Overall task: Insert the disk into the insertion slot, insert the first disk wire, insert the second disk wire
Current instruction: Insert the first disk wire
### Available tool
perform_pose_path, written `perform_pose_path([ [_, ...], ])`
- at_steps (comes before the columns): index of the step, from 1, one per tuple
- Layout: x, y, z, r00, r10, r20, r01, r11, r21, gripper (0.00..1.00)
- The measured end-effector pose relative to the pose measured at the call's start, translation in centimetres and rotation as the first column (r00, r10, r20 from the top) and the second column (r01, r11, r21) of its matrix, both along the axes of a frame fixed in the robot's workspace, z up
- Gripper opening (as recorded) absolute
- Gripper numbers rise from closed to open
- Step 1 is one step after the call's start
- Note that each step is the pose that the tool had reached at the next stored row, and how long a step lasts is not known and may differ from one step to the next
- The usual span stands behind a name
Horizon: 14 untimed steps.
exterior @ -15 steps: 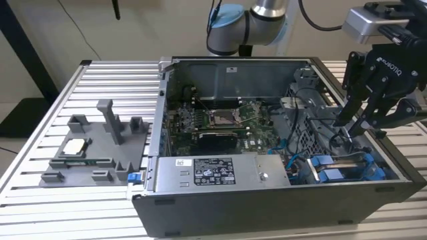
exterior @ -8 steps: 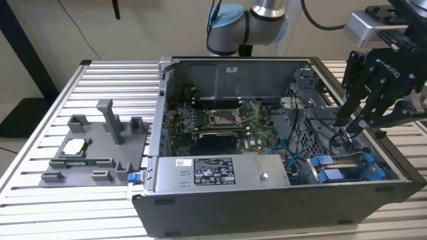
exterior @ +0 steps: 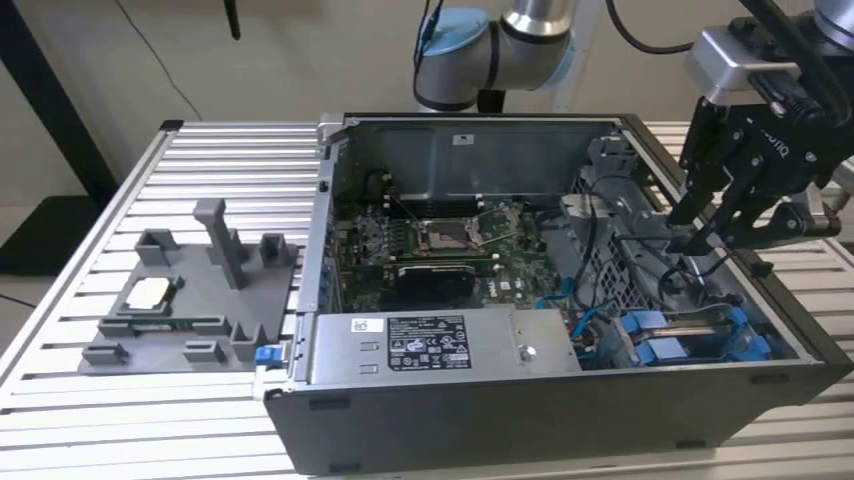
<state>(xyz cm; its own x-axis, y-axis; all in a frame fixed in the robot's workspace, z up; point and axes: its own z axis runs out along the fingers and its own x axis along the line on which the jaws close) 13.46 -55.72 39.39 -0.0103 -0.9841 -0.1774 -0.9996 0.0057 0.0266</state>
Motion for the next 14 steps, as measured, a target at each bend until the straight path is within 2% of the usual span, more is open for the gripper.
perform_pose_path([
  [1,0.0,0.0,-0.08,1.0,-0.001,0.0,0.001,1.0,0.0073,0.4],
  [2,0.01,0.0,-0.17,1.0,-0.001,0.0,0.001,0.9999,0.01,0.4],
  [7,0.01,-0.4,-0.61,1.0,-0.002,0.0,0.002,0.9999,0.0105,0.38],
  [10,0.0,-0.43,-0.77,1.0,-0.004,0.0,0.004,0.9999,0.0122,0.19],
  [13,0.0,-0.42,-0.78,1.0,-0.004,0.0001,0.004,0.9999,0.0126,0.19],
  [14,0.0,-0.42,-0.81,1.0,-0.002,0.0001,0.002,1.0,0.0095,0.19],
])
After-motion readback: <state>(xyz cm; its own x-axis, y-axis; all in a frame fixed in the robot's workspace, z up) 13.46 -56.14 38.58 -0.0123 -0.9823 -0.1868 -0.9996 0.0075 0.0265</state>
